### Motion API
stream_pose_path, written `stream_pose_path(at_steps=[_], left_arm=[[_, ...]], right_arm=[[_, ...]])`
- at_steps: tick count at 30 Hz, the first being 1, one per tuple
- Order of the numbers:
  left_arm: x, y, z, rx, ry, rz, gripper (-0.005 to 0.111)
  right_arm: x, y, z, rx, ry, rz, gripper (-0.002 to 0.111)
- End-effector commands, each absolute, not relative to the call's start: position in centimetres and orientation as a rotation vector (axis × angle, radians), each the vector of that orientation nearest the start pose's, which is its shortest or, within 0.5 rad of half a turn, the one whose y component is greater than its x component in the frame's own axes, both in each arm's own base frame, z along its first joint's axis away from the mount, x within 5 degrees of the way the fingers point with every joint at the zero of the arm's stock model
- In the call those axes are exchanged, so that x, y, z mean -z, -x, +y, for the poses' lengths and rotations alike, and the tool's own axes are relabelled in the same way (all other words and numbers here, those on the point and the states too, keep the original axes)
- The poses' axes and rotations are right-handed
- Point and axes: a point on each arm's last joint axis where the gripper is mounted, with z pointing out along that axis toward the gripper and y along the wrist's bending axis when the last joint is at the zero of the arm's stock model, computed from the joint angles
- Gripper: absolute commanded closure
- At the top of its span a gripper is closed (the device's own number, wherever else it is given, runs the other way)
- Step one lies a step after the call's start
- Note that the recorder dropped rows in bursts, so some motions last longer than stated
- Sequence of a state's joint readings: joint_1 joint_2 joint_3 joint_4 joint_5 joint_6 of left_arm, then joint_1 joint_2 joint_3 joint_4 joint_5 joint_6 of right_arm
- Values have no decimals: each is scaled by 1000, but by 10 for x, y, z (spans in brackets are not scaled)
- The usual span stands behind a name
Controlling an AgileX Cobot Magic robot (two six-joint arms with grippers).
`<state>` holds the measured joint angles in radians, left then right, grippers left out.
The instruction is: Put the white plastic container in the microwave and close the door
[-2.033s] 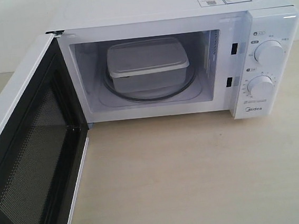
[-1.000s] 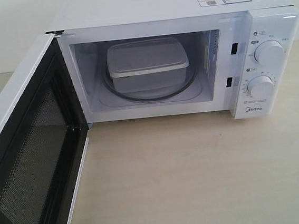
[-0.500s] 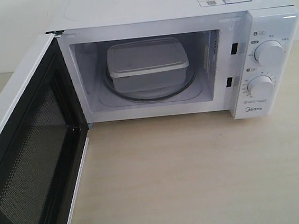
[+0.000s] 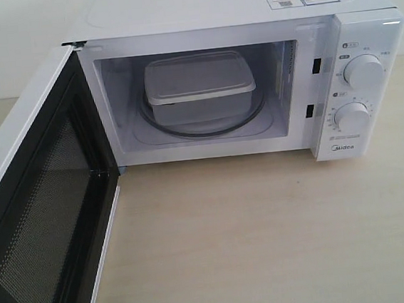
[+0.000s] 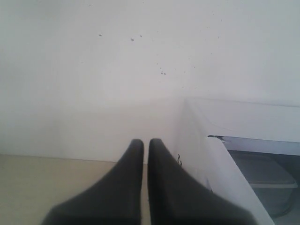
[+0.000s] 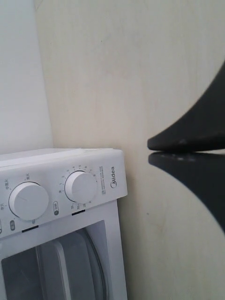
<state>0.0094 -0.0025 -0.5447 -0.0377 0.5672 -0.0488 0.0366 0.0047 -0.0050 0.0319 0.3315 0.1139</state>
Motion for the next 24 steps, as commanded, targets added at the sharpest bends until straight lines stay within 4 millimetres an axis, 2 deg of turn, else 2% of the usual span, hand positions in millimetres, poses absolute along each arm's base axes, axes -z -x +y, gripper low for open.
stream_pose_path(at_steps=[1, 6, 9, 13, 17, 21, 24], left_arm=[[-334, 3, -3, 95, 47, 1508, 102], [-332, 4, -8, 210, 75, 1554, 102], [-333, -11, -10, 233, 83, 1701, 102], [-335, -43, -10, 163, 5, 1984, 102], [-335, -74, -21, 278, -103, 2226, 102], [-336, -104, -31, 371, -294, 2355, 102], [-334, -126, -32, 393, -321, 2455, 102]], right_arm=[[-184, -54, 3, -127, -88, 1805, 108], [-184, -54, 3, -127, -88, 1805, 108], [-184, -54, 3, -127, -88, 1805, 108], [-184, -54, 3, -127, -88, 1805, 108], [-184, -54, 3, -127, -88, 1805, 108], [-184, -54, 3, -127, -88, 1805, 108], [-184, -54, 3, -127, -88, 1805, 108]])
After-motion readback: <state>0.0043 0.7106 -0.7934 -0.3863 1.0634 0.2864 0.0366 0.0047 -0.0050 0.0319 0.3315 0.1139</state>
